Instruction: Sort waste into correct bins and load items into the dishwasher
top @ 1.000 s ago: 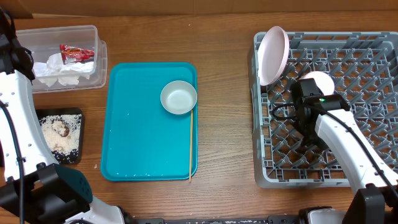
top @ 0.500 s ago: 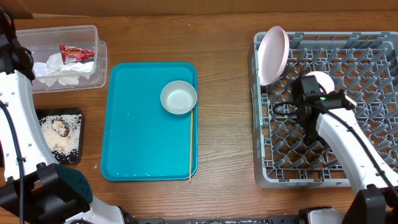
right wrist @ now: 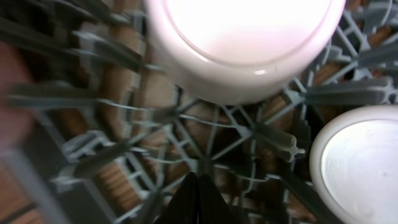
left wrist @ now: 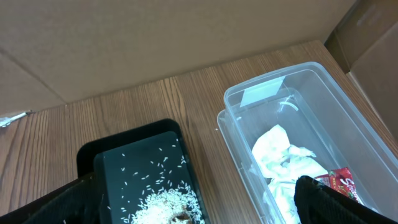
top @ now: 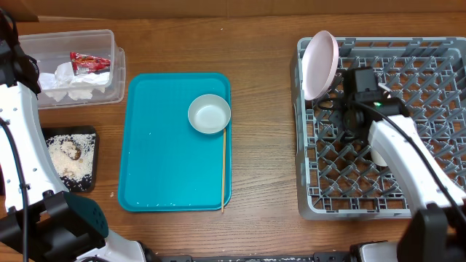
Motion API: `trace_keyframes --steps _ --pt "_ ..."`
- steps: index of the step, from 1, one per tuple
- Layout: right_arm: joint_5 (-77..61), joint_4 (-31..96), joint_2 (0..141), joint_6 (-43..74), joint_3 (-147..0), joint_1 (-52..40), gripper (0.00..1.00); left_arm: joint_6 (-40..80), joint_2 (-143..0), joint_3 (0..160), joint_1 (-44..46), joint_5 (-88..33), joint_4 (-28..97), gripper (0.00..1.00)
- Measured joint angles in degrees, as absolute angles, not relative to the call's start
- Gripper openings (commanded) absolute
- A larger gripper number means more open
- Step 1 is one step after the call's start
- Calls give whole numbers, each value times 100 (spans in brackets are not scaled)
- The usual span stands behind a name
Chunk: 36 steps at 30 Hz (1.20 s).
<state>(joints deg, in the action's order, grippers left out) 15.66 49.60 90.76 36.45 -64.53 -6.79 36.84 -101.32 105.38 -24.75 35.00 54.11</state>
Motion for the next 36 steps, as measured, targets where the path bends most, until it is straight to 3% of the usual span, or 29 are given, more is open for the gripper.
trace_keyframes --steps 16,36 --pt "2561 5651 9330 3898 -6434 -561 4 3686 -10132 10538 -2475 3500 5411 100" --pt "2582 6820 9209 4104 -6925 -561 4 3686 -10132 10538 -2475 3500 5411 100"
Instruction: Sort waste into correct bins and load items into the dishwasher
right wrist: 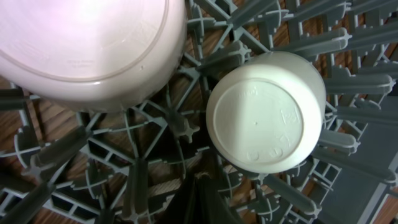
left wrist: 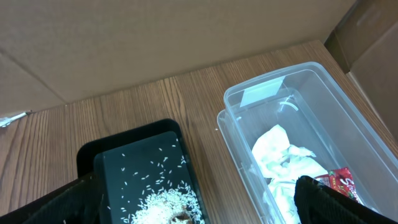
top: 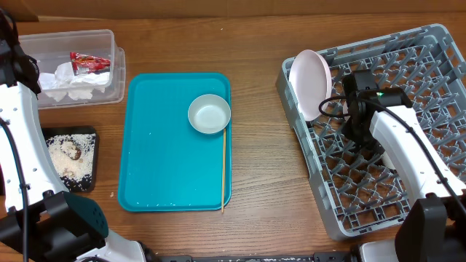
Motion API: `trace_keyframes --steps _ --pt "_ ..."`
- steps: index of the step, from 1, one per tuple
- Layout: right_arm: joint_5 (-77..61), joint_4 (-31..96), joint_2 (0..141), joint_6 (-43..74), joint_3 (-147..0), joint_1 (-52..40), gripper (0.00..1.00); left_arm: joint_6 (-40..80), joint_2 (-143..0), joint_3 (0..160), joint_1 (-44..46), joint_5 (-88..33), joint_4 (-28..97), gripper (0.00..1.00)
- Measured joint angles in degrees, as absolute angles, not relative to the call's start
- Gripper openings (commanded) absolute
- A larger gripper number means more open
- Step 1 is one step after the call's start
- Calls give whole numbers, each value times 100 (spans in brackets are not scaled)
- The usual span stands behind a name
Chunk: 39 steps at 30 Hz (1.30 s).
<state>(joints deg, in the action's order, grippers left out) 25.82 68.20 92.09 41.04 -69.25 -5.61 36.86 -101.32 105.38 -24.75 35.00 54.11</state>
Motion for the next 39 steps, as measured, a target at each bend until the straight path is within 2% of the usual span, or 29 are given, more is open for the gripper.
trace_keyframes --steps 9,20,36,37,39 --pt "2536 6536 9209 4154 -6624 -478 4 3686 -10132 10538 -2475 3500 5408 100" --pt "2425 6213 9209 4158 -6401 399 4 3686 -10132 10538 -2475 3500 5411 100" --pt "2370 6897 8960 4169 -6910 268 4 3686 -10132 10538 -2475 3500 5411 100" --pt "2294 6895 8803 4104 -6969 180 8 3686 -10132 10538 -2475 3500 5411 100" --pt "2021 6726 8431 3817 -7054 -30 59 3686 -10132 10538 -2475 3500 5411 100"
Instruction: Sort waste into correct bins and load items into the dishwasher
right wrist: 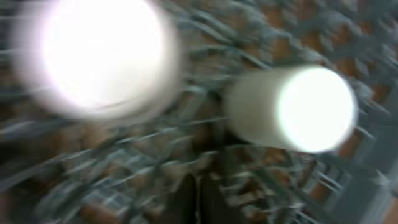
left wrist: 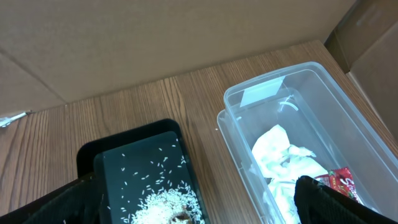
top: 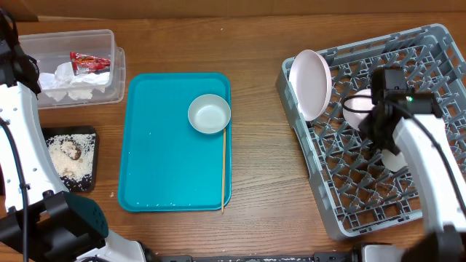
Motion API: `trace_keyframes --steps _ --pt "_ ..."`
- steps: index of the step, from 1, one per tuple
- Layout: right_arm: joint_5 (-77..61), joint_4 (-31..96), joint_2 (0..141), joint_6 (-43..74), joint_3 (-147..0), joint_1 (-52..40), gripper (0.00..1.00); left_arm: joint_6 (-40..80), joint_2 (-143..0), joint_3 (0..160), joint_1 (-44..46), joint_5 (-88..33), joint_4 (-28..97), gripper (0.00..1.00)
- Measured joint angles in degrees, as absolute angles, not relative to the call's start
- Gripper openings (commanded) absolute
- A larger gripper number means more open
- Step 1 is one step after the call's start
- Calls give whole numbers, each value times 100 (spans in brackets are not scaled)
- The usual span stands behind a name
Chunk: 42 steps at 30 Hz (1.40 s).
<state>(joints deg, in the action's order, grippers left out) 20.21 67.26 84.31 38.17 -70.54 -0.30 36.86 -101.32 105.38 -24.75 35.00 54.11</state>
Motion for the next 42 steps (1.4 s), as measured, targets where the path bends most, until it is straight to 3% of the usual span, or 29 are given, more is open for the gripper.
trace_keyframes --steps 1,4,12,22,31,35,36,39,42 --pt "1678 6539 8114 3485 -7118 -213 73 3686 -10132 10538 -2475 3500 5411 100" --pt "1028 6287 7797 2759 -7196 -504 86 3686 -10132 10538 -2475 3500 5411 100" --pt "-193 6206 8167 1653 -7170 -840 86 3686 -10132 10538 -2475 3500 5408 100" --pt "-864 6149 8823 1199 -6637 -906 77 3686 -10132 10538 -2475 3500 5411 100" --pt "-893 5824 8833 1253 -6023 -1553 68 3686 -10132 10538 -2475 3500 5411 100" --pt "-582 5760 8836 1557 -5994 -1737 55 3686 -10132 10538 -2475 3500 5411 100" --pt "-528 5714 8836 1629 -5992 -1741 42 3686 -10132 10538 -2475 3500 5411 100" --pt "-377 5522 8836 1865 -5988 -1741 26 3684 -10132 10538 -2475 3500 5411 100" --pt "-248 5352 8836 1975 -5983 -1732 26 3686 -10132 10538 -2475 3500 5411 100"
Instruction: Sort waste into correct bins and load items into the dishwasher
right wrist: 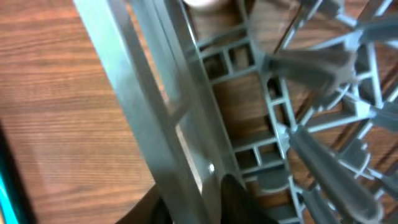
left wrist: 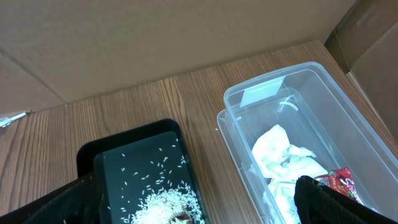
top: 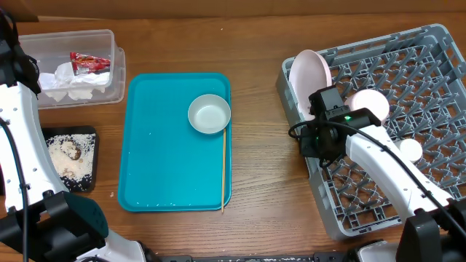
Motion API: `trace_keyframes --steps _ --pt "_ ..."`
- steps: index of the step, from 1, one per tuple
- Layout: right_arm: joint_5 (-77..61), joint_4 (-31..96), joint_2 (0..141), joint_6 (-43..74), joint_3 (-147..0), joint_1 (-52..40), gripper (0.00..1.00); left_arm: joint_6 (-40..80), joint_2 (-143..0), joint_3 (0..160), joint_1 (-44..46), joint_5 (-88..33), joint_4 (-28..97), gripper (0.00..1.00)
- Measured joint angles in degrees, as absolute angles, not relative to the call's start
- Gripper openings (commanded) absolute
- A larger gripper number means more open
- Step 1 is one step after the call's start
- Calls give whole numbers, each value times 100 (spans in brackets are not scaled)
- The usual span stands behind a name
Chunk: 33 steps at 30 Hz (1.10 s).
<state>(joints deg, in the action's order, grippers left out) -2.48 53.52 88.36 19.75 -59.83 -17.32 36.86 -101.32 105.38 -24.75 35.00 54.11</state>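
Observation:
The grey dishwasher rack (top: 437,44) sits askew at the right, holding an upright pink plate (top: 306,73) and two white cups (top: 368,102) (top: 411,149). My right gripper (top: 318,142) is at the rack's left rim (right wrist: 155,106), its fingers astride the wall and shut on it (right wrist: 202,196). A white bowl (top: 210,114) and a wooden chopstick (top: 223,167) lie on the teal tray (top: 160,182). My left gripper (left wrist: 199,211) hangs open above the two bins at the far left, holding nothing.
A clear bin (top: 109,44) (left wrist: 298,81) at the back left holds crumpled tissue (top: 69,84) and a red wrapper (top: 89,62). A black tray with rice (top: 69,156) (left wrist: 149,180) lies in front of it. Bare wood separates the teal tray from the rack.
My right gripper has moved from over the middle of the rack, by the cups, to the rack's left rim, where it is now shut on the wall. The left arm is unchanged.
At first the rack stood square to the table with my right gripper shut inside it below the plate. Then the rack was turned and shifted left. The gripper was then over the rack's middle, and now grips its left rim. The tray's bowl and chopstick stayed put.

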Motion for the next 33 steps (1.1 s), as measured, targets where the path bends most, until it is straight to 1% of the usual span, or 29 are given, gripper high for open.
trace_keyframes --steps 3,10,21,22,24,26,28,32,33 --pt "-211 5116 8836 2060 -5983 -1734 24 3686 -10132 10538 -2475 3500 5411 100" --pt "-183 4534 8858 1994 -5955 -1734 14 3686 -10132 10538 -2475 3500 5411 100" --pt "-82 3903 8923 1861 -5902 -1734 13 3686 -10132 10538 -2475 3500 5411 100" --pt "-78 3859 8932 1865 -5902 -1732 13 3686 -10132 10538 -2475 3500 5411 100" --pt "-58 3782 8943 1865 -5902 -1734 17 3686 -10132 10538 -2475 3500 5411 100" --pt "-62 3754 8945 1946 -5902 -1730 19 3686 -10132 10538 -2475 3500 5411 100" --pt "-89 3798 8943 2036 -5916 -1730 25 3686 -10132 10538 -2475 3500 5411 100" --pt "-143 4180 8943 2158 -6189 -1734 26 3686 -10132 10538 -2475 3500 5411 100" --pt "-152 4355 8943 2182 -6320 -1734 29 3686 -10132 10538 -2475 3500 5411 100"
